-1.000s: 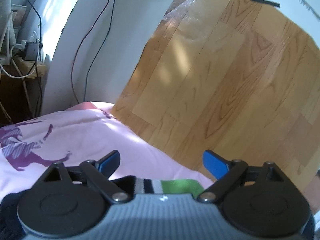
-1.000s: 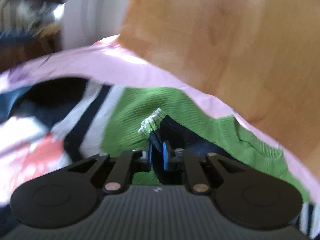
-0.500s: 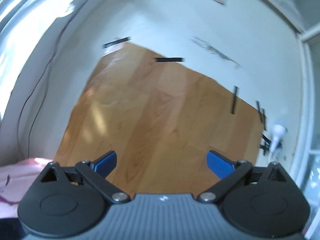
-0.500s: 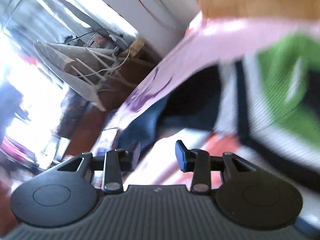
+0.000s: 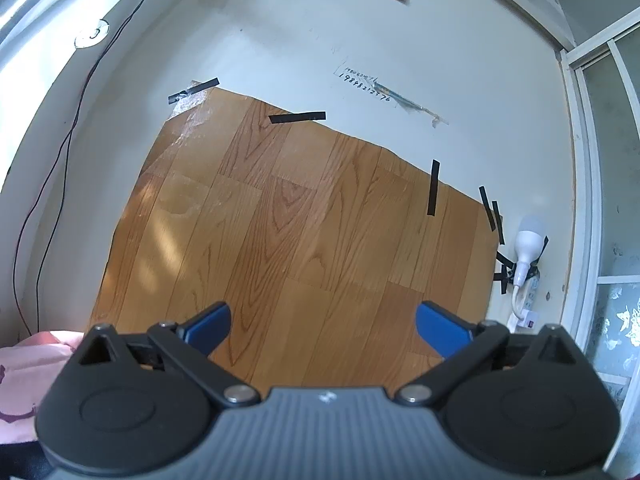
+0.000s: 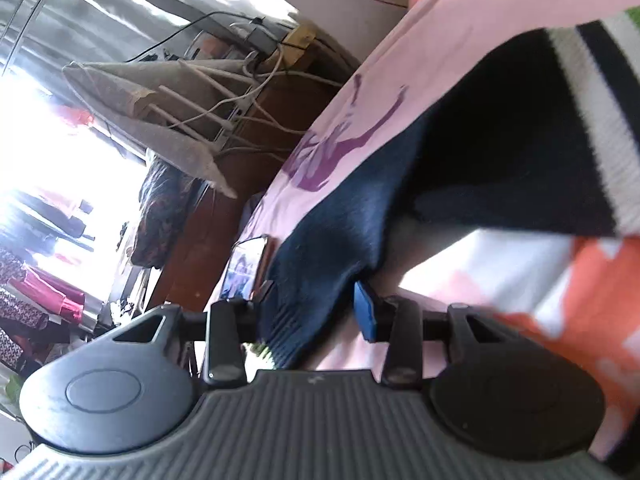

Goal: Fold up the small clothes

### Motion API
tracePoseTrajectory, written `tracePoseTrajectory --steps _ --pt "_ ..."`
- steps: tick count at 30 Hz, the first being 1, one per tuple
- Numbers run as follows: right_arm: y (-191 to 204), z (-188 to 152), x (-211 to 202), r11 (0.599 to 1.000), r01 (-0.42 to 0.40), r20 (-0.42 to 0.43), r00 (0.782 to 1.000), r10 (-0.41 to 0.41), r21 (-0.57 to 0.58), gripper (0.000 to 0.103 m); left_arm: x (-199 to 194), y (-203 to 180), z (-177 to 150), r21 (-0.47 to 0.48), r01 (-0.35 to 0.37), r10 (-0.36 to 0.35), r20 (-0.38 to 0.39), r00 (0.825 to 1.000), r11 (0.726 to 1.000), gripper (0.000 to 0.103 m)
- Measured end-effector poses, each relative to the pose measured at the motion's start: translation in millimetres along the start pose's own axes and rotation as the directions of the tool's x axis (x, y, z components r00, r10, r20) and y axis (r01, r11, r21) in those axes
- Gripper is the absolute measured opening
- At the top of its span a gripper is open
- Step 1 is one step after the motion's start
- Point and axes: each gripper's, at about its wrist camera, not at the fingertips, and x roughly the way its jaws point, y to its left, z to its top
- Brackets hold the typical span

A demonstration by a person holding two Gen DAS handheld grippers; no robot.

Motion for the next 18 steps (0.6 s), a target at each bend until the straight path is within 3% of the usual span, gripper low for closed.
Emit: tracePoseTrajectory --steps 7,9,10,11,15,18 --pt "1 -5 -2 1.0 0.018 0.026 1.0 -0.017 -0.018 0.044 -1 4 -2 -0.015 0.004 -0.004 0.004 1.0 1.0 0.102" --pt "6 -8 1 0.996 0.061 0.049 0.997 -0.058 -0.062 0.03 -1 6 -1 -0.019 0.008 -0.007 0.019 1.0 1.0 0.102" --pt "10 -10 4 0.989 0.108 0.062 0.993 -0.102 -0.098 0.011 -1 6 -2 -0.019 0.005 -0.005 0.021 1.0 1.0 0.102" --pt "11 -10 6 0.983 0.14 0.072 0.989 -0.132 -0.121 0.007 -1 7 -2 -0.018 0.001 0.0 0.022 1.0 1.0 0.102" --pt "6 -7 -8 0.985 0.141 0.055 0.989 -0.136 -0.099 0.006 2 14 -2 -0.056 0.012 -0.012 0.004 1.0 0.998 0.102" --pt "1 -7 -39 0.977 0.178 0.061 0.983 -0.172 -0.115 0.006 -3 23 0 -0.079 0.015 -0.012 0.033 0.999 0.997 0.102"
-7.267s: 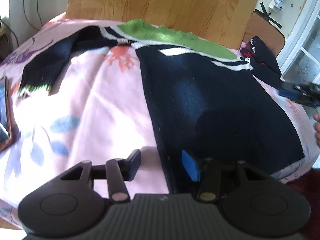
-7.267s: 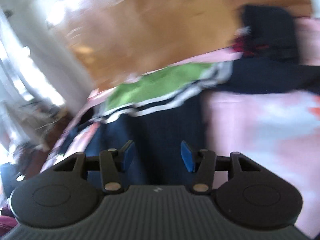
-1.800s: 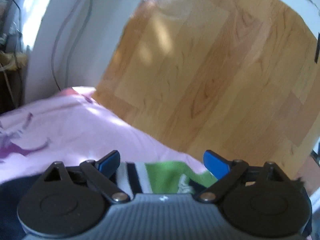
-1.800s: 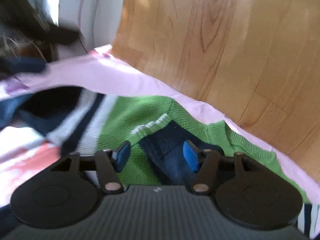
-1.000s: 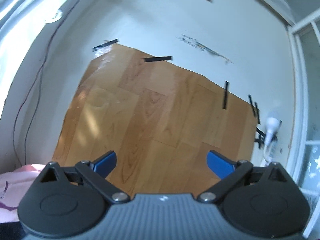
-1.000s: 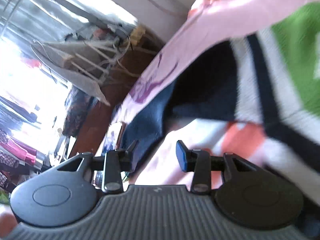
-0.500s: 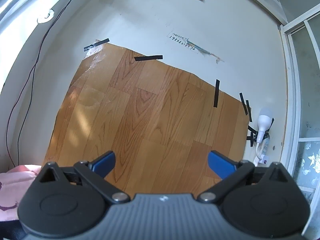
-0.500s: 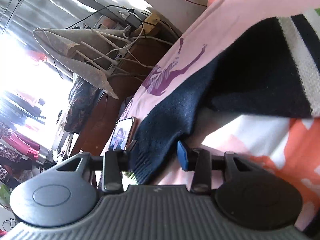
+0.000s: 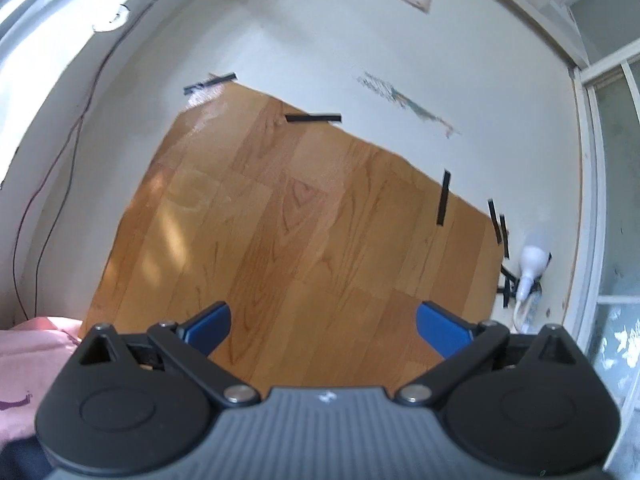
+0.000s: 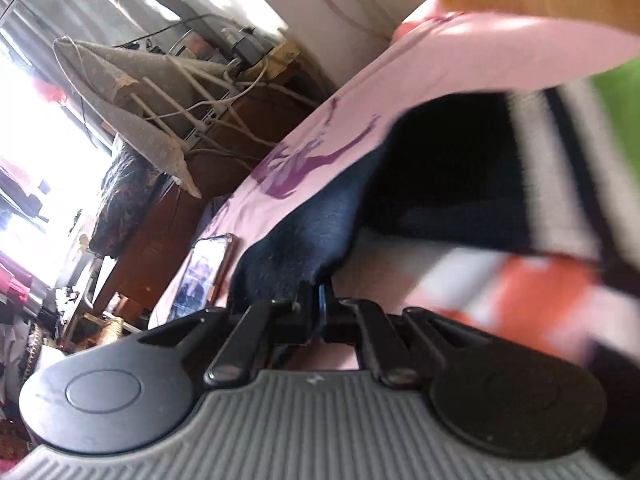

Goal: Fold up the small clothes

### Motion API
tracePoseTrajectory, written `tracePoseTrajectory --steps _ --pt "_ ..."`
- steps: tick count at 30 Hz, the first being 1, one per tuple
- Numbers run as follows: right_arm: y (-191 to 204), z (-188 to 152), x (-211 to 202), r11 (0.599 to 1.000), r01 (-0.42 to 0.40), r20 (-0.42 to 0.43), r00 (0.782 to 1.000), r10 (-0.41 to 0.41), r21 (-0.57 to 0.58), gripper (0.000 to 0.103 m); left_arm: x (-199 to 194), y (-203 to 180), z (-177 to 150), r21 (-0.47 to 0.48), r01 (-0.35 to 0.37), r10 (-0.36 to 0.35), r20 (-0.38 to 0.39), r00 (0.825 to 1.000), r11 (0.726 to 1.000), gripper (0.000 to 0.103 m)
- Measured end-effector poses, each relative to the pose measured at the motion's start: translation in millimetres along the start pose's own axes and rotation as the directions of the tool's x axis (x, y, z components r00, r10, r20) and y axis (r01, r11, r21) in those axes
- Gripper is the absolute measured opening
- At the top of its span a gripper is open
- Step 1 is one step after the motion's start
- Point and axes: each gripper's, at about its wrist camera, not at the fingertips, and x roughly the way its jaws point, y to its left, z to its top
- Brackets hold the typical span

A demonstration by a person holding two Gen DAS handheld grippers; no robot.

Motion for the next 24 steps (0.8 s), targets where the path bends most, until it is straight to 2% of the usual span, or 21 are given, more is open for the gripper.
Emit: tracePoseTrajectory --steps 2,5,7,8,9,11,14,16,17,18,20,21,22,23,24 --pt "-10 2 -30 0.997 0.069 0.017 0.998 -0.068 -0.02 0.006 -6 7 3 -0.027 -0.001 0.001 0.033 0.999 1.0 0.102" --pt "-30 3 -84 0.983 0.183 0.044 0.982 -0.183 -0.006 0.006 -10 20 7 -0.068 -0.077 0.082 0.079 0.993 0.995 0.103" --pt "-35 3 -122 0.96 0.276 0.08 0.959 -0.273 -0.035 0.006 -4 34 8 -0.114 -0.143 0.151 0.061 0.987 0.983 0.103" --pt "-36 3 -141 0.941 0.334 0.103 0.939 -0.327 -0.059 0.006 0 41 7 -0.139 -0.175 0.182 0.041 0.982 0.975 0.103" --pt "-38 3 -158 0.919 0.387 0.121 0.918 -0.377 -0.075 0.006 7 51 6 -0.174 -0.217 0.221 0.006 0.975 0.961 0.102" --pt "-44 5 -193 0.856 0.507 0.161 0.857 -0.489 -0.102 0.006 18 68 3 -0.24 -0.275 0.266 -0.068 0.961 0.931 0.102" --pt "-66 4 -231 0.759 0.643 0.191 0.762 -0.619 -0.102 0.006 37 100 -7 -0.358 -0.326 0.271 -0.197 0.942 0.875 0.102" --pt "-82 1 -249 0.682 0.723 0.204 0.688 -0.697 -0.11 0.006 49 117 -18 -0.411 -0.357 0.26 -0.273 0.926 0.839 0.102" --pt "-91 0 -255 0.661 0.743 0.201 0.666 -0.718 -0.102 0.006 55 122 -24 -0.417 -0.375 0.262 -0.303 0.916 0.828 0.102" --pt "-101 -2 -259 0.651 0.754 0.191 0.654 -0.732 -0.089 0.006 62 125 -30 -0.406 -0.396 0.267 -0.337 0.903 0.824 0.102" --pt "-124 -9 -262 0.657 0.752 0.159 0.656 -0.738 -0.051 0.008 72 124 -41 -0.356 -0.419 0.277 -0.387 0.88 0.835 0.101" --pt "-134 -13 -263 0.653 0.757 0.162 0.648 -0.744 -0.025 0.011 80 121 -47 -0.313 -0.425 0.28 -0.416 0.865 0.849 0.101" --pt "-145 -19 -265 0.653 0.757 0.179 0.641 -0.746 0.013 0.019 85 118 -52 -0.28 -0.426 0.281 -0.437 0.855 0.86 0.101" --pt "-154 -24 -270 0.662 0.748 0.189 0.644 -0.741 0.047 0.025 93 115 -59 -0.237 -0.428 0.286 -0.464 0.839 0.872 0.101" --pt "-160 -29 -274 0.678 0.728 0.203 0.652 -0.73 0.098 0.026 98 112 -65 -0.205 -0.431 0.291 -0.485 0.825 0.879 0.1"
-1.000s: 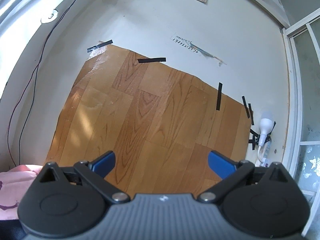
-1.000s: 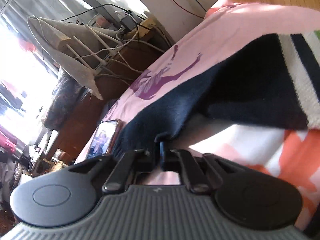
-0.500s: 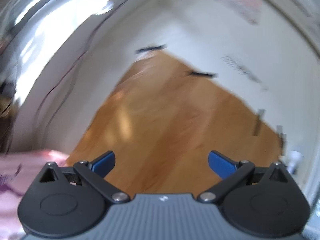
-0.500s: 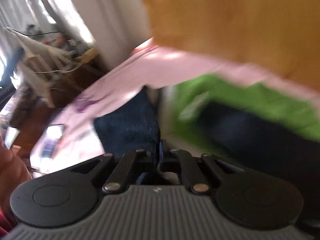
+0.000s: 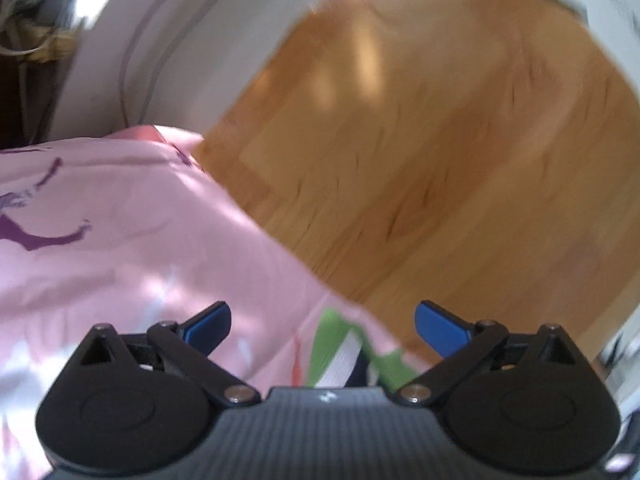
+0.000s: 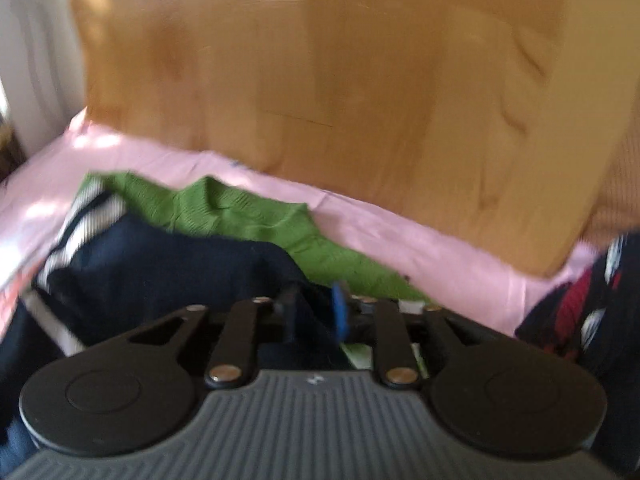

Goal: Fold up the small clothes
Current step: 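Press the folded sweater flat with the left gripper and release the right gripper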

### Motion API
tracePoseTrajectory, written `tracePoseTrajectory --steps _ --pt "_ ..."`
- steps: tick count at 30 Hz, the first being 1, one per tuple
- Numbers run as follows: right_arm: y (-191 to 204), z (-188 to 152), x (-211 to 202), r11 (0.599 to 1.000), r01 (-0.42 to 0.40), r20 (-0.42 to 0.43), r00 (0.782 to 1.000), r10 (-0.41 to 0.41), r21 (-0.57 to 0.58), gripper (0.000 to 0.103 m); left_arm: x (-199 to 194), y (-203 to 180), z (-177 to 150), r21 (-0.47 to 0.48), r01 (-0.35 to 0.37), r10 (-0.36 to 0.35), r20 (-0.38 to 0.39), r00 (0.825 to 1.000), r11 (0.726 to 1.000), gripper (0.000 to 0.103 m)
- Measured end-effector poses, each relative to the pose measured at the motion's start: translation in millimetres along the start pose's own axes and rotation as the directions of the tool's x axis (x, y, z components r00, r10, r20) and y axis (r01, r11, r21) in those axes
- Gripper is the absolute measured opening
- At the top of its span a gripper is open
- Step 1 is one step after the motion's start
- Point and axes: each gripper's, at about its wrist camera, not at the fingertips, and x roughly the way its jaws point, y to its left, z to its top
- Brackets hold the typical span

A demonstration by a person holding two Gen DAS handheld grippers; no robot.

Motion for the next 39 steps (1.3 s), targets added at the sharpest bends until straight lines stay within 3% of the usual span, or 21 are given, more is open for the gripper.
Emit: tracePoseTrajectory --steps 4,8,11,12,15,17,22,25,28,30,31,33,36,39 --pt "-28 -21 -4 0.981 -0.062 0.071 0.996 0.05 0.183 0.029 34 -11 -16 0.1 -0.047 0.059 -0.118 0.991 0.994 0.092" --pt "-42 -43 -4 0.956 -0.085 0.109 0.992 0.056 0.282 0.035 56 -21 -32 0.183 -0.057 0.093 -0.199 0.976 0.982 0.08" --pt "-49 -51 2 0.937 -0.104 0.145 0.988 0.058 0.332 0.038 59 -31 -42 0.257 -0.079 0.132 -0.195 0.972 0.963 0.064" --pt "-51 -53 3 0.931 -0.117 0.151 0.986 0.069 0.344 0.038 61 -33 -43 0.267 -0.068 0.126 -0.205 0.971 0.961 0.051" --pt "-51 -54 10 0.925 -0.139 0.156 0.984 0.088 0.353 0.038 62 -35 -46 0.285 -0.056 0.117 -0.204 0.972 0.957 0.025" --pt "-42 -53 15 0.944 -0.109 0.139 0.988 0.068 0.311 0.01 59 -35 -45 0.29 -0.077 0.134 -0.185 0.974 0.954 0.017" --pt "-32 -56 -23 0.95 -0.083 0.207 0.978 0.02 0.3 0.006 65 -27 -41 0.239 -0.092 0.142 -0.203 0.969 0.967 0.016" --pt "-32 -74 -33 0.951 -0.048 0.164 0.986 -0.003 0.306 0.006 66 -32 -43 0.267 -0.101 0.156 -0.196 0.968 0.959 0.02" --pt "-29 -91 -21 0.96 0.066 0.084 0.992 -0.092 0.271 0.011 65 -34 -44 0.284 -0.111 0.168 -0.188 0.968 0.952 0.023" --pt "-36 -94 -25 0.94 0.11 0.113 0.982 -0.154 0.323 0.021 63 -33 -43 0.278 -0.113 0.169 -0.186 0.968 0.954 0.028" --pt "-40 -94 -30 0.928 0.086 0.143 0.979 -0.147 0.364 0.028 61 -33 -42 0.275 -0.11 0.164 -0.183 0.969 0.955 0.031" --pt "-44 -95 -44 0.91 0.009 0.22 0.969 -0.109 0.415 0.031 59 -34 -41 0.278 -0.097 0.15 -0.176 0.973 0.956 0.037" --pt "-27 -92 -51 0.936 -0.026 0.275 0.958 -0.077 0.351 0.032 59 -39 -43 0.314 -0.105 0.164 -0.168 0.972 0.944 0.04" --pt "-8 -93 -41 0.963 -0.039 0.283 0.958 -0.04 0.267 0.04 61 -40 -44 0.33 -0.119 0.182 -0.167 0.969 0.936 0.044"
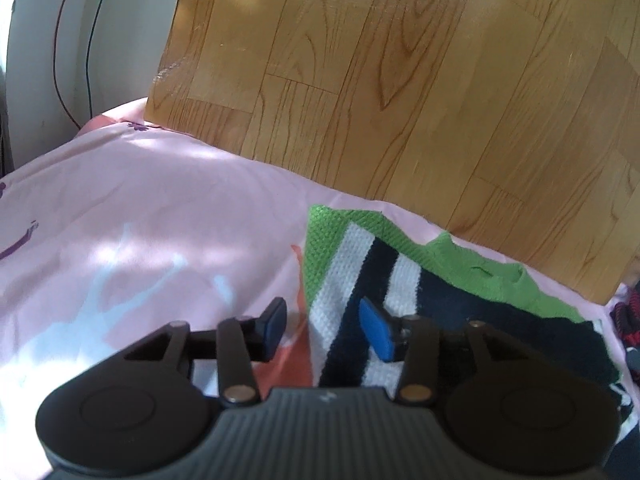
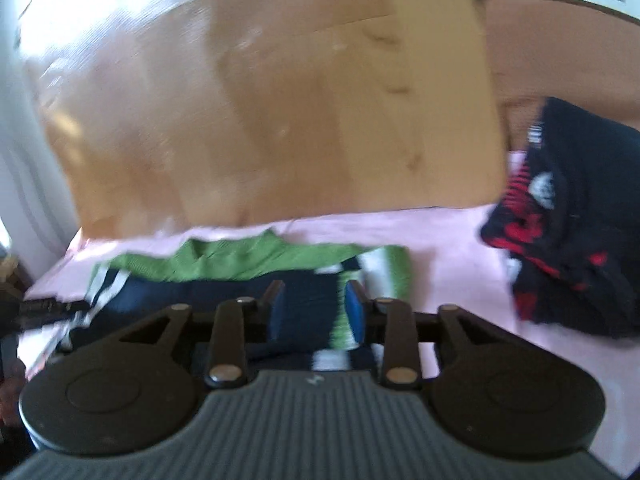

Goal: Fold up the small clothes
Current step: 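Press the folded sweater flat with the left gripper and release the right gripper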

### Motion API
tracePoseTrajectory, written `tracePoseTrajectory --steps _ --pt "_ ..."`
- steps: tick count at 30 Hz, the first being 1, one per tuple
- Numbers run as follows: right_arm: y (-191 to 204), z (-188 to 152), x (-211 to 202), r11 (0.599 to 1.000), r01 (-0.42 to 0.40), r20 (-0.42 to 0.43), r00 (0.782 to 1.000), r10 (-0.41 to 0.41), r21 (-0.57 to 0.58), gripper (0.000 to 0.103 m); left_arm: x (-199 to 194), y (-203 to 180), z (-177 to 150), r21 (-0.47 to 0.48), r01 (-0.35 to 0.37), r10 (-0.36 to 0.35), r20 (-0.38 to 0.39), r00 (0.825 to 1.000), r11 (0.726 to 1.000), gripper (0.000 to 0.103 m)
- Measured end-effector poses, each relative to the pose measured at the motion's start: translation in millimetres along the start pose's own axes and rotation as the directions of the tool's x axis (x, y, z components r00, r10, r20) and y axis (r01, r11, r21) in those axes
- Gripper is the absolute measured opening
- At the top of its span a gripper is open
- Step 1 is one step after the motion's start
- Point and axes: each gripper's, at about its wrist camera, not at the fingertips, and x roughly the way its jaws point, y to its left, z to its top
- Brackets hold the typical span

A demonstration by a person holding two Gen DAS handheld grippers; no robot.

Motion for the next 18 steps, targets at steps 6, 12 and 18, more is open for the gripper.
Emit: tracePoseTrajectory --steps 6,12,18 --pt "-11 -17 29 0.997 0.081 -0.062 0.995 -0.081 0.004 0.052 2 1 0 0.006 -0.025 0.025 -0.013 1.0 1.0 0.05" --pt "-11 -18 25 0.995 0.101 -0.045 0.994 -0.101 -0.006 0.053 2 2 0 0.0 -0.037 0.037 -0.012 0.999 0.999 0.057" --pt "-6 -18 26 0.992 0.125 -0.035 0.991 -0.125 -0.004 0.054 2 1 0 0.005 -0.047 0.047 -0.01 0.999 0.999 0.064"
